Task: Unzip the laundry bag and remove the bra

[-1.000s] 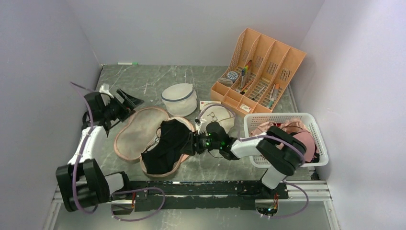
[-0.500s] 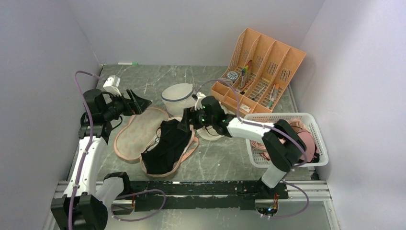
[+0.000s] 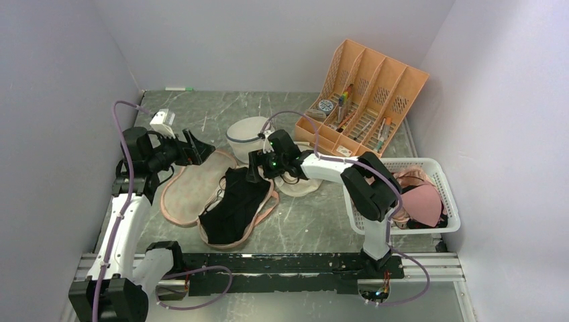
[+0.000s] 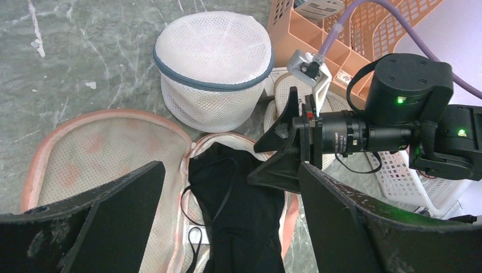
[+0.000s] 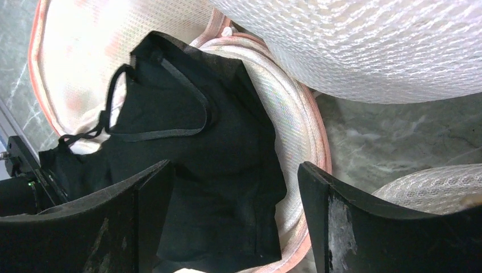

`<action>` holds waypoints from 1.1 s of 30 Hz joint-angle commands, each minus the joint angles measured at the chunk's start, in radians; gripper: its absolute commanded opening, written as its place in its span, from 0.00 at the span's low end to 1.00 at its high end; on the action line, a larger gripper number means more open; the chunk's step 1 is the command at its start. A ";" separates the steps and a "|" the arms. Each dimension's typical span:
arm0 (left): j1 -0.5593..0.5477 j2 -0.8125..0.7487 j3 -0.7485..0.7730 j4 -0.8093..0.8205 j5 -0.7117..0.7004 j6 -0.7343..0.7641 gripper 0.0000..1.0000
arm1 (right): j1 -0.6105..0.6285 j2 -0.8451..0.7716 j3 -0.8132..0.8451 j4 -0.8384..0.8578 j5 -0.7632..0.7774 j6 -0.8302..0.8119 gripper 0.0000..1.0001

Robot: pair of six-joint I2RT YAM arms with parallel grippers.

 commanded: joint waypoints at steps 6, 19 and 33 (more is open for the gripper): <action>-0.008 -0.005 -0.004 -0.005 0.003 0.023 1.00 | 0.019 0.027 0.022 0.019 -0.016 -0.001 0.68; -0.009 0.008 -0.006 -0.008 -0.005 0.024 1.00 | 0.025 0.068 0.024 0.034 0.017 -0.027 0.81; -0.012 0.027 -0.006 -0.005 0.007 0.022 1.00 | 0.062 0.020 -0.086 0.184 -0.025 0.061 0.34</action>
